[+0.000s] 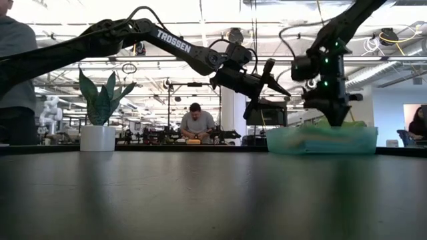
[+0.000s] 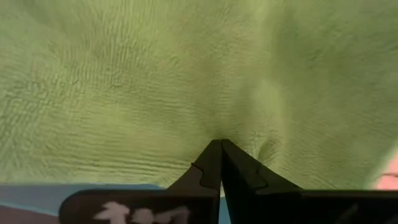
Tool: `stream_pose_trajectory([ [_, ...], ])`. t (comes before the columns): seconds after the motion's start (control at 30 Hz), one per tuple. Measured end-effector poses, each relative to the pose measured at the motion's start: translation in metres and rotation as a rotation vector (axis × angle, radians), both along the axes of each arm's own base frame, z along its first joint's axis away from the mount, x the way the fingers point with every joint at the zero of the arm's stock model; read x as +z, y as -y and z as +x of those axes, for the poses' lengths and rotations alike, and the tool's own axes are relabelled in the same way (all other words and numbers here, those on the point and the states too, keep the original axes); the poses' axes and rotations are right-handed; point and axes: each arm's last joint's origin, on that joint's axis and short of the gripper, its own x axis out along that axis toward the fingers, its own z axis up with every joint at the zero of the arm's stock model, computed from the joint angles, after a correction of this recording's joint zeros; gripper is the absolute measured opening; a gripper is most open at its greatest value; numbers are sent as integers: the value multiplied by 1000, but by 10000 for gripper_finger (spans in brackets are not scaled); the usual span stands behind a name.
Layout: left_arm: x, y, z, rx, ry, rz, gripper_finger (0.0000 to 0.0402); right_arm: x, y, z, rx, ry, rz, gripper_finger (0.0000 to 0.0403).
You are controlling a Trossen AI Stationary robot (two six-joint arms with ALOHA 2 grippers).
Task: Fold microfiber towels
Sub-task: Put the stacked microfiber towels into the green bin
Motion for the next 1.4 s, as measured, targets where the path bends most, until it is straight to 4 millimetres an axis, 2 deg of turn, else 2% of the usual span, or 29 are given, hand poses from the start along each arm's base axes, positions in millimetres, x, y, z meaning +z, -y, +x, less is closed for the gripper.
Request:
stream_pose_trajectory([
  [0.17, 0, -1, -1, -5, 2, 5, 182, 34, 0, 5, -3, 131, -136, 0],
  [0.27, 0, -3, -2, -16, 6, -2, 182, 42, -6, 7, 13, 249, -106, 0],
  [0.4, 0, -2, -2, -74, 19, -1, 182, 23, -12, 14, 27, 286, -7, 0],
  [0.6, -5, 9, -1, -129, -30, 24, 182, -8, -12, 32, 36, 345, 37, 0],
  [0.77, -6, 7, -3, -149, -42, 13, 182, -13, -11, 37, 44, 344, 47, 0],
  [0.97, -6, 2, -5, -142, -40, 13, 182, 35, -6, 25, 0, 348, -128, 0],
  [1.07, -6, 2, -6, -142, -38, 13, 182, 47, 3, 15, -100, 315, -249, 0],
  [1.17, -6, 2, -6, -142, -38, 13, 182, 49, 16, 9, -166, 315, -323, 0],
  [1.4, -6, 3, -6, -165, -32, -1, 182, 30, 37, -2, -266, 213, -340, 0],
])
